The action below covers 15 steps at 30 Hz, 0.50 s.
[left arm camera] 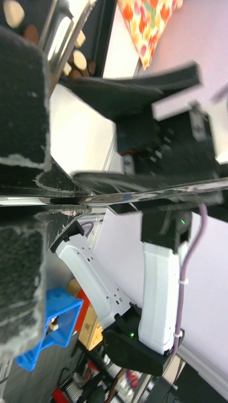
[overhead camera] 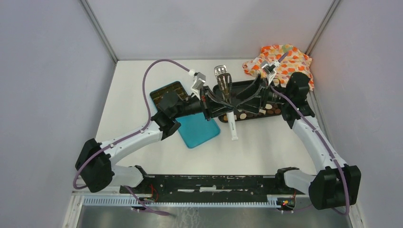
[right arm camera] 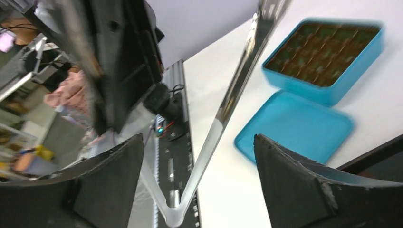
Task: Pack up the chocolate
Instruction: Pick up the clamp at the center of the board.
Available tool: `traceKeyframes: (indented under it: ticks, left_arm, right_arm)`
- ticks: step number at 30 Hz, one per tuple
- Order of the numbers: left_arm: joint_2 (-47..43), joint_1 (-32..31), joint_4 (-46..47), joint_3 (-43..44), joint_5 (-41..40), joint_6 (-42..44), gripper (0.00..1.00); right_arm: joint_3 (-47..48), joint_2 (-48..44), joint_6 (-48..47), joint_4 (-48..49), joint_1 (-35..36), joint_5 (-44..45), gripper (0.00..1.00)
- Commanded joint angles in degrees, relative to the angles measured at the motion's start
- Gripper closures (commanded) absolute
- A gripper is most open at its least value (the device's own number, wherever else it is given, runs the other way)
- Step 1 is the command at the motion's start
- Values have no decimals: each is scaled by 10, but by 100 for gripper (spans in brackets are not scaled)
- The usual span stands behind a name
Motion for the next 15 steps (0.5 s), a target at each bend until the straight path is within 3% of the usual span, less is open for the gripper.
traceKeyframes:
  ticks: [1, 3, 5, 10, 15]
  left_arm:
    - [-72, 42, 126, -44, -8, -31, 98]
    - [-95, 54, 137, -59, -1, -22, 98]
    - [-114, 61, 137, -69, -1, -3, 98]
    - [-125, 68, 174, -75, -15, 11, 98]
    - [-55, 68, 273, -24, 36, -85, 98]
  right_arm:
    - [130, -28, -235, -203, -25, -1, 5]
    - [182, -32, -346, -308, -27, 23, 2]
    - [201, -44, -383, -327, -27, 15, 2]
    - [100, -117, -272, -165, 4, 10, 2]
    - [58, -140, -193, -131, 41, 53, 2]
